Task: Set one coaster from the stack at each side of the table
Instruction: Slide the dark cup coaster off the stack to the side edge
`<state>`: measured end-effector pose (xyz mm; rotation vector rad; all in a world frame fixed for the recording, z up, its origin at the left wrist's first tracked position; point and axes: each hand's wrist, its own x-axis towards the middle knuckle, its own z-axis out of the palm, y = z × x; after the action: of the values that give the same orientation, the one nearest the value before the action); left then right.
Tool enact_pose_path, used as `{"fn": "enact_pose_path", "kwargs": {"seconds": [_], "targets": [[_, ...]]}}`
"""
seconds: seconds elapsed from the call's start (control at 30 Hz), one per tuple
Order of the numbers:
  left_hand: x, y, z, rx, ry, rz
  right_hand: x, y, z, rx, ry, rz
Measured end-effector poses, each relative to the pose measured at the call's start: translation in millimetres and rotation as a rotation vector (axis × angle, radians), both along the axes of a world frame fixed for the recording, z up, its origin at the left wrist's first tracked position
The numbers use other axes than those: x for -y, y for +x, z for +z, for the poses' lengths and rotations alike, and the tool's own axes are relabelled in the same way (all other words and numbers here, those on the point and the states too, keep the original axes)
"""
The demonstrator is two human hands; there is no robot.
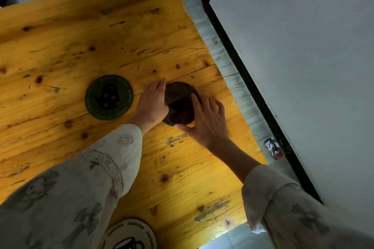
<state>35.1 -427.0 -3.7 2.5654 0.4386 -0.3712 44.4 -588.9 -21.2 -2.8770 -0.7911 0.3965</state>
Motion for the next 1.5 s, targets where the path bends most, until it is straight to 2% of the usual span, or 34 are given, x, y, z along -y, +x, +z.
{"fn": "enact_pose_path", "kwargs": {"seconds": [0.27,0.37,0.53,0.77,0.9,1.0,1.1,1.23,1.5], "targets": [[4,-3,-1,0.01,-0.069,0.061,2,31,0,0.074,0.028,-0.036],[4,-3,-2,0.035,-0.074,0.072,8,35,6,0.021,0.066,0.014],[2,-4,-3,0.046,-0.108,0.084,3,1,-1,-0.121,-0.028,0.135],[-5,-10,-3,0.049,-0.24,0.146,5,22,2,-0.076,-0.009,0.095],[2,-20,-6,0.103,-0.334,0.304,19,49,7,-0.019,0.058,-0.061],[7,-22,-8,0.134,-0.368,0.349,23,56,9,0.041,0.127,-0.184],[7,-17,-10,0.16,-0.302,0.295,20,42,7,0.043,0.142,-0.088],[3,-13,-19,0.075,-0.042,0.051,13,24,-2,-0.029,0.081,0.025],[10,3,-27,0.189,-0.003,0.086,20,46,-6,-0.025,0.056,0.011]]}}
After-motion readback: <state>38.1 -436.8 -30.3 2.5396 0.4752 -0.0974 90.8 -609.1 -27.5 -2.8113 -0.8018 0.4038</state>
